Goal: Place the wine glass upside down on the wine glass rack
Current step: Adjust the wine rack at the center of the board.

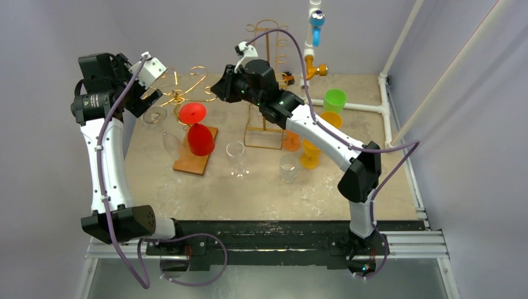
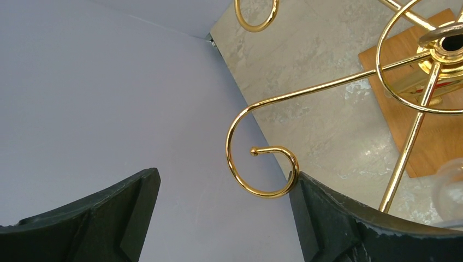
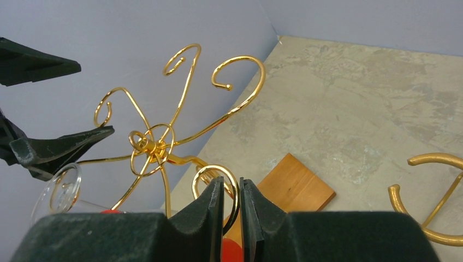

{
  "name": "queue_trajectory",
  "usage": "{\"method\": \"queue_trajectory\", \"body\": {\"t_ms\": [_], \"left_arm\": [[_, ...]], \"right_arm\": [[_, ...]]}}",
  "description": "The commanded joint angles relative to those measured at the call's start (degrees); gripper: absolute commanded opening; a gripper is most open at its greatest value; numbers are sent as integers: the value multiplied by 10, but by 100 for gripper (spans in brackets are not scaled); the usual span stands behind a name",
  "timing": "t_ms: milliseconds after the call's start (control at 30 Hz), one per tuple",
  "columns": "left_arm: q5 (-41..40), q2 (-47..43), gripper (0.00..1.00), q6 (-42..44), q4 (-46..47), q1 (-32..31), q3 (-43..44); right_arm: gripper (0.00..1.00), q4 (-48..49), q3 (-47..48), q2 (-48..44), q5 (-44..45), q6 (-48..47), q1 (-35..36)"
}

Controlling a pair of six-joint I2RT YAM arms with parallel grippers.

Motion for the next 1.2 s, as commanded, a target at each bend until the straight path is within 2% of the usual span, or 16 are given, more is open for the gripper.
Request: {"method": "queue_trajectory", "body": {"t_ms": [0,433,567,933,1167], "left_arm": [[-27,10,94,-12,90,3,0],[-15,45,95,33,83,3,36],[-15,39,99,40,86,3,40],[-52,24,100,54,111,3,61],[-92,18,100,72,124,3,42]], "right_arm": [[19,1,-34,-6,-30,6,13],[19,13,-82,-44,-21,14,15],[19,10,-77,-40,-31,15,16],[20,8,-78,-39,-16,27,16],[21,-2,-62,-35,-12,23,15]]}}
